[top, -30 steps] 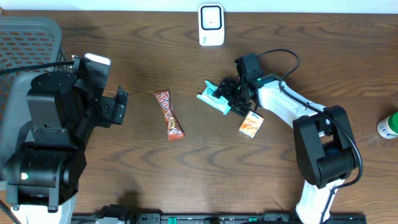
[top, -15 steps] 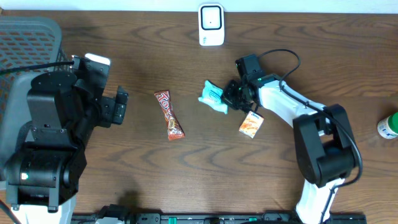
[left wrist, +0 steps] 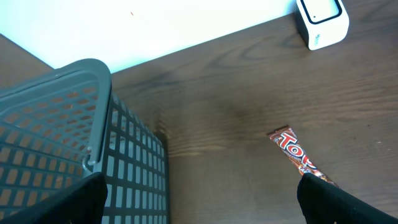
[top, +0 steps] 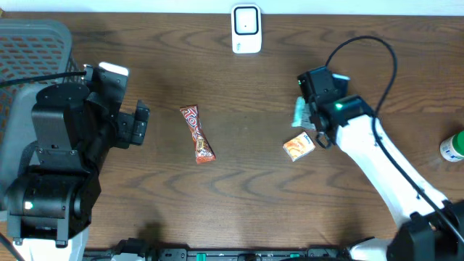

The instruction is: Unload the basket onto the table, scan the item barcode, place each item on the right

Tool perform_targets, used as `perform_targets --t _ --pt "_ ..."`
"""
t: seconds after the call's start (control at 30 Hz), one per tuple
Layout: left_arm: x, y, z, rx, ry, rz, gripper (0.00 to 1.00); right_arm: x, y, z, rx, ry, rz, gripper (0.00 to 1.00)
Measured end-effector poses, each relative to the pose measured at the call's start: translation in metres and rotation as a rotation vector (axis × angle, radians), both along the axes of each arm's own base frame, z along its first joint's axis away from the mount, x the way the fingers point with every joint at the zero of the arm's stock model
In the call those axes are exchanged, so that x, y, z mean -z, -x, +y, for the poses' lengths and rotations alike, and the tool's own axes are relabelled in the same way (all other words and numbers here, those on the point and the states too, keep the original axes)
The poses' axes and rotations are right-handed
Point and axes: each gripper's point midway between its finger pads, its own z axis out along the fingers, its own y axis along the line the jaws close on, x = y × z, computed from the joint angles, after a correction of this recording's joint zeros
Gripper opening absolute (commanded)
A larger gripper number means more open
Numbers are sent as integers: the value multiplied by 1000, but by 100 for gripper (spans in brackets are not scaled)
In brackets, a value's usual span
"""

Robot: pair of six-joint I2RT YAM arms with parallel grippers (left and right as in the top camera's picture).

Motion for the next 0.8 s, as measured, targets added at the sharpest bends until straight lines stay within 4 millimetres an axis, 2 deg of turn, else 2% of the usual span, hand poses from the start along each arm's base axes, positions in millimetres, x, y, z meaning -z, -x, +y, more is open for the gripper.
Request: perform_targets --t 0.13,0.27,0.6,0.7,0.8 --pt "0 0 0 0 0 0 98 -8 7 -22 8 150 13 1" --pt "0 0 0 0 0 0 98 -17 7 -30 4 257 -7 1" --pt "0 0 0 0 0 0 98 -34 6 -9 -73 390 -76 2" --pt "0 0 0 0 0 0 98 -40 0 -7 -68 441 -120 2" --pt "0 0 0 0 0 0 98 -35 -9 -8 -56 518 -133 1"
